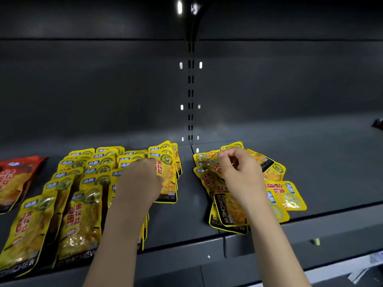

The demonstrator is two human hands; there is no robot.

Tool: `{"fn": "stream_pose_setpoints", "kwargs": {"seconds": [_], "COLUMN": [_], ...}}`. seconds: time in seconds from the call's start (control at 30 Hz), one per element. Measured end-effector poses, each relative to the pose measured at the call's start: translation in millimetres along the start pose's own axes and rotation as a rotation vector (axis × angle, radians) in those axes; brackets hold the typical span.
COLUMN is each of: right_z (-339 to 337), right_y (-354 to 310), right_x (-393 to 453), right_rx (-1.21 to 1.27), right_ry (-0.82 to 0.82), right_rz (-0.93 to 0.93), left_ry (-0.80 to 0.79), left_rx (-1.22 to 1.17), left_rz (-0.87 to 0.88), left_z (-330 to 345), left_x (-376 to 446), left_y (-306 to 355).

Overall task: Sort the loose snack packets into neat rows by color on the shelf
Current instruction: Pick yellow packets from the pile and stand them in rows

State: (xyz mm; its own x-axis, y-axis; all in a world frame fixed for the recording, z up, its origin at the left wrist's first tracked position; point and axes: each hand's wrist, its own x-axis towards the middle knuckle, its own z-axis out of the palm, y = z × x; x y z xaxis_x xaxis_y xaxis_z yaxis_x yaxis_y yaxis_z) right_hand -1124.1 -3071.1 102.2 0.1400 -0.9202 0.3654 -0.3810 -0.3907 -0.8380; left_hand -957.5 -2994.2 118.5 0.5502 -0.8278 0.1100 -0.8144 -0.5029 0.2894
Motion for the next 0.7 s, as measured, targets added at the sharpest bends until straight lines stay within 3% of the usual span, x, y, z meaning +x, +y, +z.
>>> {"fn": "stream_pose_setpoints", "kwargs": {"seconds": [0.2, 0.33, 0.53, 0.7], "right_z": [5, -2, -22, -39], "right_y": [-2, 0, 8, 18], "right_x": [1, -1, -8, -14], "right_rx": [0.001, 0.003, -0.039, -0.105], "right_ry": [-0.003, 0.019, 0.046, 0.071], "right_rz": [0.007, 0.038, 0.090, 0.117], "left_ry": [0.042, 0.027, -0.284, -0.501], "left_rx": [-0.035, -0.032, -0.038, 0.110], "left_rz": [0.025, 0.197, 0.488, 0.575], "left_z": [-5, -15, -3, 18], "left_x": [-4, 14, 63, 70], "left_y": [0, 14, 72, 112]}}
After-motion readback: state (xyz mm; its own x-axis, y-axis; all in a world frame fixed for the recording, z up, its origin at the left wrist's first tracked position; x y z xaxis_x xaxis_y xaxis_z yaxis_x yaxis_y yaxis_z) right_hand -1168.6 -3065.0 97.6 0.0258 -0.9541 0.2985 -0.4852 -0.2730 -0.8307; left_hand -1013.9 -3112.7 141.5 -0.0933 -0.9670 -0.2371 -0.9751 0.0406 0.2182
